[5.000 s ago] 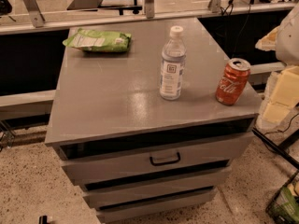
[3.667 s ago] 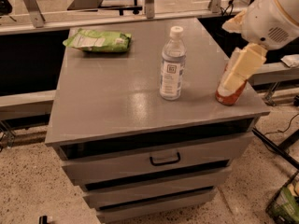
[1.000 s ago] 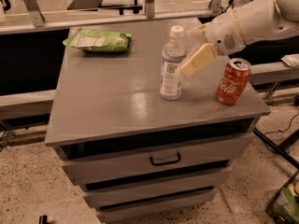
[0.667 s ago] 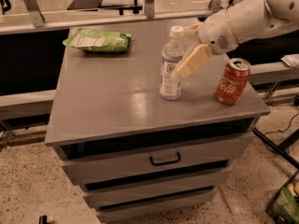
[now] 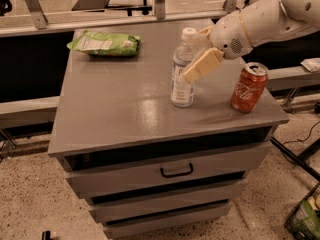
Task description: Move blue plastic bottle near green rice chip bag
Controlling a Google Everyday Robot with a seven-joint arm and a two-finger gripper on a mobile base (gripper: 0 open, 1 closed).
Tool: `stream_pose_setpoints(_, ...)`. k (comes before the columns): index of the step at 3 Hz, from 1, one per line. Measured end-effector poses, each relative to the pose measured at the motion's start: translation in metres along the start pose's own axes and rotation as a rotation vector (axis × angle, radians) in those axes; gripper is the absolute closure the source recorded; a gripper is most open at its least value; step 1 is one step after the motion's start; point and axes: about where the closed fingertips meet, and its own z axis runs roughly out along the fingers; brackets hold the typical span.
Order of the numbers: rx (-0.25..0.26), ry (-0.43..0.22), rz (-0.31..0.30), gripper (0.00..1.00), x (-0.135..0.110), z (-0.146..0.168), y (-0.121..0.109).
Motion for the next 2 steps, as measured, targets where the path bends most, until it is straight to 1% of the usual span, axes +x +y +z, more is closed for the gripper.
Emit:
stream_pose_setpoints(1,-0.006,-0.001,-0.002,0.49,-0.0012,0.0033,0.0009)
stream_pose_setpoints(2,-0.009,-0.001,-0.003,0.72,-0.0018,0.0051,0.0015)
